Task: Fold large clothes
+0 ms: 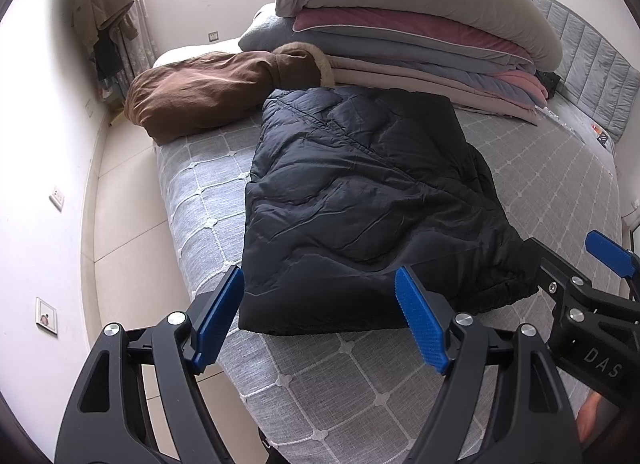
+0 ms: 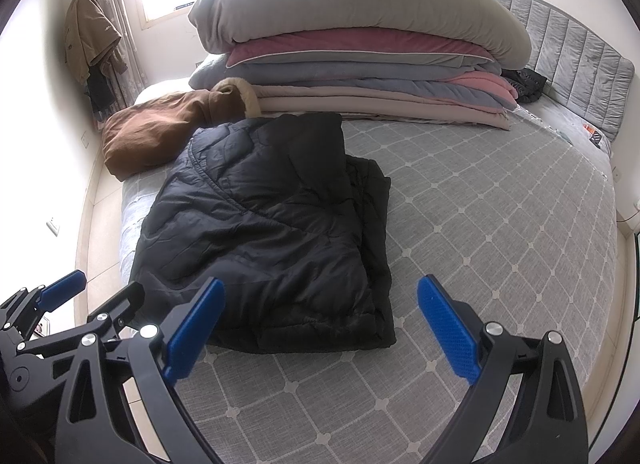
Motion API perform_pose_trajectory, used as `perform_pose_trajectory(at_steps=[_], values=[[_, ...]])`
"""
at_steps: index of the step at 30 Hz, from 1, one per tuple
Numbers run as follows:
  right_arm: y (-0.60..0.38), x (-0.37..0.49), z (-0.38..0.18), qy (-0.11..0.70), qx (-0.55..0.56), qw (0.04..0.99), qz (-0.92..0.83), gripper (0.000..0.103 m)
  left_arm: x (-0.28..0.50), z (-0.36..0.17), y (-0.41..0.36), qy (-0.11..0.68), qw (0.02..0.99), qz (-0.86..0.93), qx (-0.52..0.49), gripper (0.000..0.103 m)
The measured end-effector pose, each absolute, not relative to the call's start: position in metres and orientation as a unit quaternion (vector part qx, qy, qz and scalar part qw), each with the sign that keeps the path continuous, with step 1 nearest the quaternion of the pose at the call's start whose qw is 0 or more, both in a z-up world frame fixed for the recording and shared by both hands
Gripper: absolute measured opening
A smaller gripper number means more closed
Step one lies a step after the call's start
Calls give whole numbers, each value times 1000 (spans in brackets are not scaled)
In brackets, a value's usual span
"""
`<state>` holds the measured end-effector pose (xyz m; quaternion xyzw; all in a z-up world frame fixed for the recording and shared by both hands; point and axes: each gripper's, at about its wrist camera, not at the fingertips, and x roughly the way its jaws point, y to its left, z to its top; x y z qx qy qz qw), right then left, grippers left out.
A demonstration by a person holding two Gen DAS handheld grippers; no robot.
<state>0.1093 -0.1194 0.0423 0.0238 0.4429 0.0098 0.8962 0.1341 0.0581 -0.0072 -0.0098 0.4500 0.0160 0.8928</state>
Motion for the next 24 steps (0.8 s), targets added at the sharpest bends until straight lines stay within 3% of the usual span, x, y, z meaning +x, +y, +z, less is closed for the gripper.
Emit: perform_pose_trajectory(at_steps=[24], values=[[-119, 110, 42, 442, 25, 896, 9, 93, 135, -7, 57, 449, 894, 15, -9, 74]])
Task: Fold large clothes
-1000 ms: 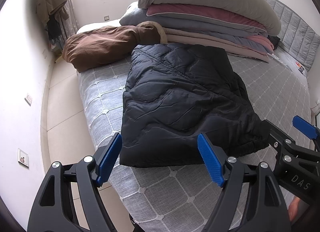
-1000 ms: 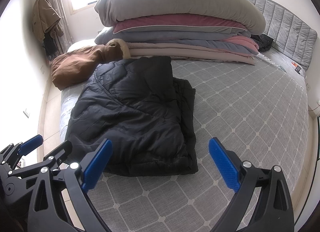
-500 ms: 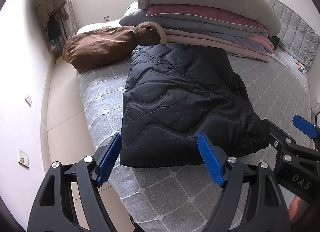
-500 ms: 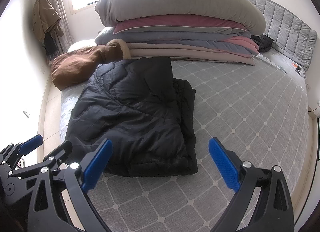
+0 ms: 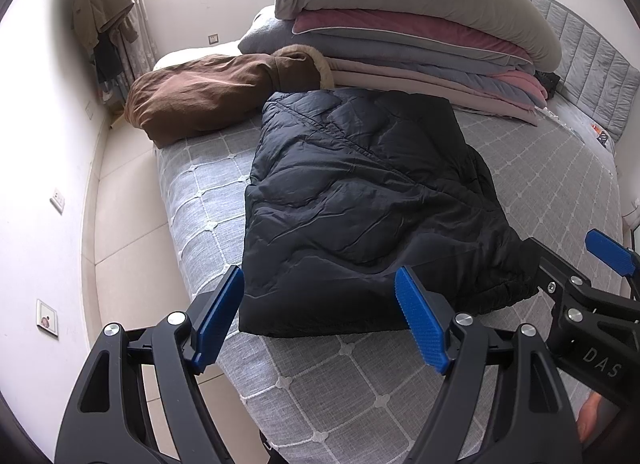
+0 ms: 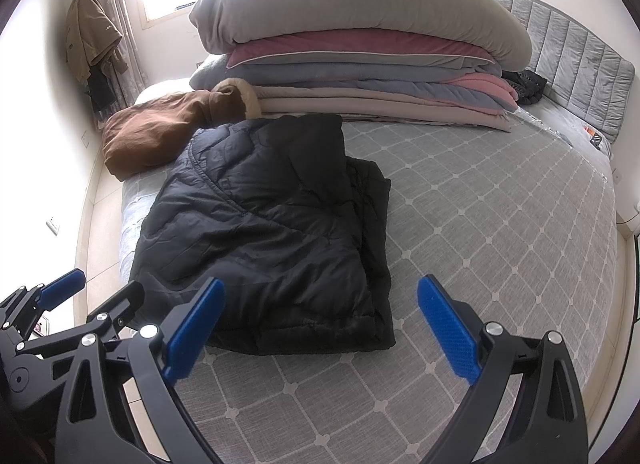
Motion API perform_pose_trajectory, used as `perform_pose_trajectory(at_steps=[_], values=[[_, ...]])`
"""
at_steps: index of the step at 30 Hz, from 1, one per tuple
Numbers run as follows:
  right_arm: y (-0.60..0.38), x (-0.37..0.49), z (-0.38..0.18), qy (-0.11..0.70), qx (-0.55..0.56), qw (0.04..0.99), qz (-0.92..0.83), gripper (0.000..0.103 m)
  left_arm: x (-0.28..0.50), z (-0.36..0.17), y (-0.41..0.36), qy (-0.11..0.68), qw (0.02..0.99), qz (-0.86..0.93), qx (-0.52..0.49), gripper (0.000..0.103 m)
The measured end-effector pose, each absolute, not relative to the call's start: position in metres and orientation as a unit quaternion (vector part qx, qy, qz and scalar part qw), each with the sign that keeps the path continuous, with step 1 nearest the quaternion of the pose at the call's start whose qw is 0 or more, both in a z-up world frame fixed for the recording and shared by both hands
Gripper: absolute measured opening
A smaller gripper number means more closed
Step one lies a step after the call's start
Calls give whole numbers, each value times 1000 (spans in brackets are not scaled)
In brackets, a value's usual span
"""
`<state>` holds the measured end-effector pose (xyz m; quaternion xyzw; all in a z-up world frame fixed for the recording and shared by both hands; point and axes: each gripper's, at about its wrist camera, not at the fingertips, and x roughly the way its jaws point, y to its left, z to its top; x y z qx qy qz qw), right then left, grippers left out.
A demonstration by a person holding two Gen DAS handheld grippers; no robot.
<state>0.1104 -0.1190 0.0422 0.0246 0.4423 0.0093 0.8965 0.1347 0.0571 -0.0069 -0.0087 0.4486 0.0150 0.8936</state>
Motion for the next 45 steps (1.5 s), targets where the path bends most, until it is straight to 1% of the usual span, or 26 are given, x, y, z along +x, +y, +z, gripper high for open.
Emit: perform_pose_trajectory(at_steps=[21, 27, 29, 31, 35, 38, 41, 45], values=[[-120, 111, 42, 440, 31, 897, 10, 93, 136, -6, 57, 448, 894, 21, -9, 74], [-123, 113, 45, 428, 31, 903, 4, 93, 143, -9, 61, 463, 886, 22, -12, 77], [-122, 113, 45, 427, 27, 904, 5, 94, 141, -9, 60, 457, 889, 23, -9, 80], [-121, 114, 44, 428, 25, 903, 10, 94, 140, -6, 58, 441, 897, 34, 6, 92], [-121, 110, 43, 419, 28, 907, 13, 94, 135, 0, 50, 407, 910, 60, 47, 95], [-121, 108, 44, 408, 25, 912, 13, 96, 136, 2, 47, 393, 915, 64, 65, 96], [-121, 108, 44, 404, 19, 914, 18, 96, 134, 2, 44, 385, 917, 64, 77, 96], [-122, 106, 45, 397, 13, 917, 22, 96, 134, 1, 44, 392, 916, 45, 65, 96]])
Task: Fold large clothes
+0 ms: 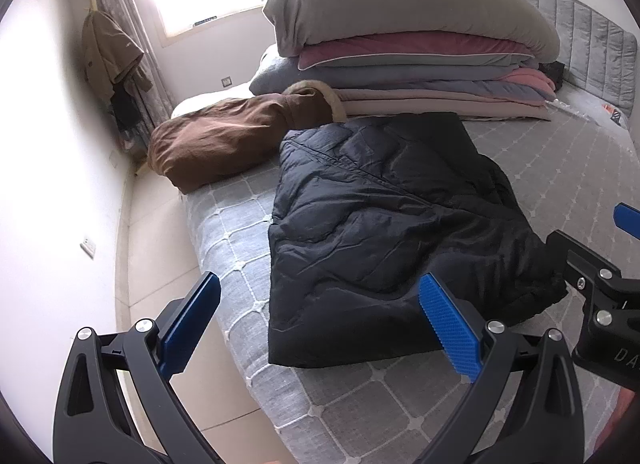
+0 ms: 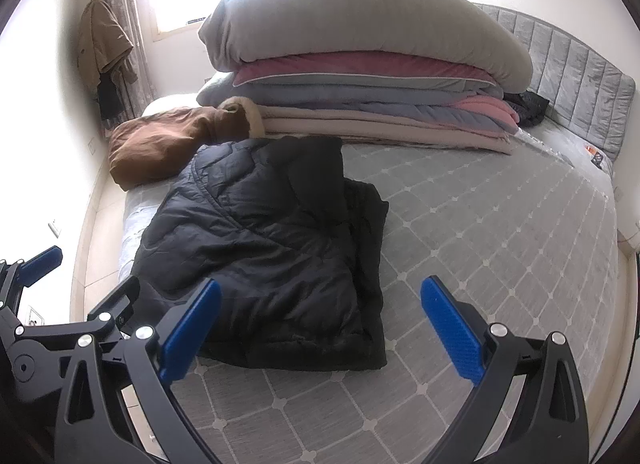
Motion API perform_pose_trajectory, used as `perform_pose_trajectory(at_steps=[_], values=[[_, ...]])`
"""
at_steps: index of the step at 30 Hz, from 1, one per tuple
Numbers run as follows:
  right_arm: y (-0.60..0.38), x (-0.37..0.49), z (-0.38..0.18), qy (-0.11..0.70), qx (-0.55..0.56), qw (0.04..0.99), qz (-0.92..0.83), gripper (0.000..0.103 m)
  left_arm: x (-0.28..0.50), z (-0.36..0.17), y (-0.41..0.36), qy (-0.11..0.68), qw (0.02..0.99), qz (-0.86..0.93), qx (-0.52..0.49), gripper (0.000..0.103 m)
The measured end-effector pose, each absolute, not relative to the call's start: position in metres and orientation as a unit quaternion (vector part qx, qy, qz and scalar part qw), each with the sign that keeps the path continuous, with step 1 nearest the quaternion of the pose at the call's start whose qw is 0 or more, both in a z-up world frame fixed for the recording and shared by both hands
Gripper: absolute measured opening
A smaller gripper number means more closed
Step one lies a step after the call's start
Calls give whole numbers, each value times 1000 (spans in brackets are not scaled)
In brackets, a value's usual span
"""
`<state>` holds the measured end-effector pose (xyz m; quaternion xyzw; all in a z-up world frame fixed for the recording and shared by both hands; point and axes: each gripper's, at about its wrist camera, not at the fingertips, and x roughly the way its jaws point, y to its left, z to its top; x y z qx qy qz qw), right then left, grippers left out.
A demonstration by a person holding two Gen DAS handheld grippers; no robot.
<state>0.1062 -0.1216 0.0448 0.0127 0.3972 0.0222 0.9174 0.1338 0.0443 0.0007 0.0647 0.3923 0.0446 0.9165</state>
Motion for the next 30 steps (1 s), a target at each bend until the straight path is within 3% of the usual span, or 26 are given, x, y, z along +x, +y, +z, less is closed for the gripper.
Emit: perform_pose_trajectory(at_steps=[8, 18, 30], values=[[-125, 97, 54, 360, 17, 932, 48, 96, 123, -3, 55, 393, 918, -52, -21, 96], [-135, 91, 62, 332, 34, 941, 50, 96, 105, 8, 55, 329, 943, -45, -26, 96], [-144, 85, 60, 322, 24, 946, 37, 96, 106, 9, 46, 331, 943, -27, 5, 96]])
